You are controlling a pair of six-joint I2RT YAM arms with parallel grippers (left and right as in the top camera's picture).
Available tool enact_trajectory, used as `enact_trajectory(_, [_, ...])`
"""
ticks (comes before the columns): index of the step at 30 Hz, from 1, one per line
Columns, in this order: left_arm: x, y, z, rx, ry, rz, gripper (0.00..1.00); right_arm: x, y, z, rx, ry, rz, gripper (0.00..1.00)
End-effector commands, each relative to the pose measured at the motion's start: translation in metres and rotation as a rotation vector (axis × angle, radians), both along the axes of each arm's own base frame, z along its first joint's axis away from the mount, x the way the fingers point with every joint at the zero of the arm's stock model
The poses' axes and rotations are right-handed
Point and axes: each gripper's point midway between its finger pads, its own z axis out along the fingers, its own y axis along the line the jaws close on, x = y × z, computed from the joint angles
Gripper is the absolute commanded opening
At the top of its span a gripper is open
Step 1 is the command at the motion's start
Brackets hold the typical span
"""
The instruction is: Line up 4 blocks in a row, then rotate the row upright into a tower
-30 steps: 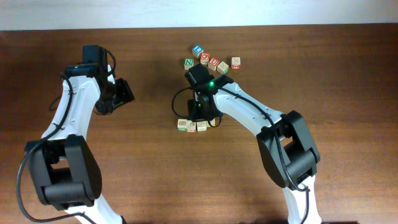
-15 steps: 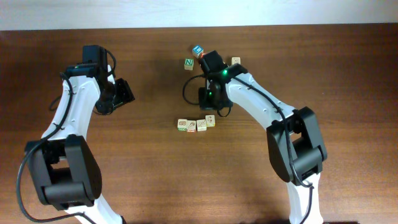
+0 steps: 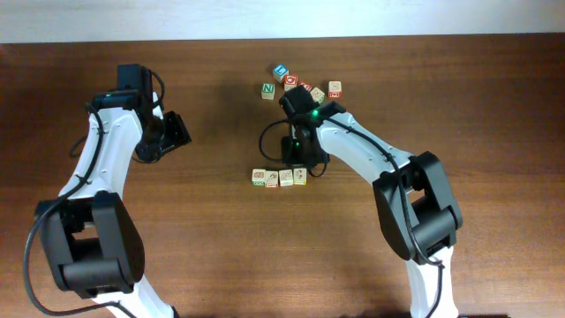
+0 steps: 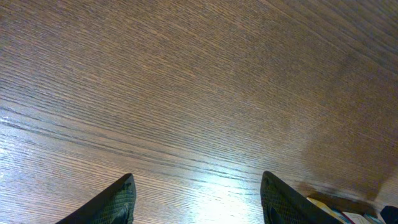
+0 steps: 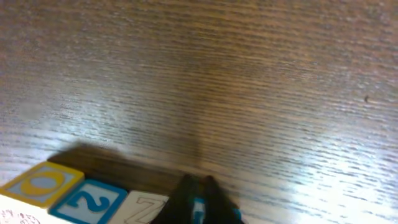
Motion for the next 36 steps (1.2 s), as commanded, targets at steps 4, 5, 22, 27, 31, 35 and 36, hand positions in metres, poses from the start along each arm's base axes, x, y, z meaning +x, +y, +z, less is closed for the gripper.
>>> enact_trajectory(4, [0.0, -0.007, 0.002, -0.024, 0.007, -0.024, 0.37, 0.03, -0.063, 0.08, 0.041, 0.036, -0.11, 0.27])
enact_trajectory(5, [-0.005, -0.011, 0.0, -0.027, 0.026, -0.028, 0.33, 0.014, -0.064, 0.074, 0.072, 0.108, -0.051, 0.24])
enact_trajectory(22, [-0.048, -0.134, -0.047, -0.034, 0.106, -0.267, 0.01, -0.045, -0.032, 0.015, 0.151, 0.286, 0.002, 0.12])
enact_trajectory(27, [-0.056, -0.137, -0.062, -0.029, 0.139, -0.279, 0.03, -0.046, -0.036, 0.01, 0.074, 0.277, -0.044, 0.12])
enact_trajectory(31, [-0.063, -0.144, -0.078, -0.022, 0.183, -0.301, 0.03, -0.045, -0.043, 0.008, 0.031, 0.267, -0.058, 0.12])
enact_trajectory(35, [-0.064, -0.156, -0.087, -0.023, 0.186, -0.329, 0.04, -0.049, -0.035, 0.008, 0.028, 0.266, -0.036, 0.12])
enact_trajectory(36, [-0.063, -0.158, -0.087, -0.029, 0.182, -0.331, 0.04, -0.051, -0.031, 0.007, 0.026, 0.267, -0.037, 0.12])
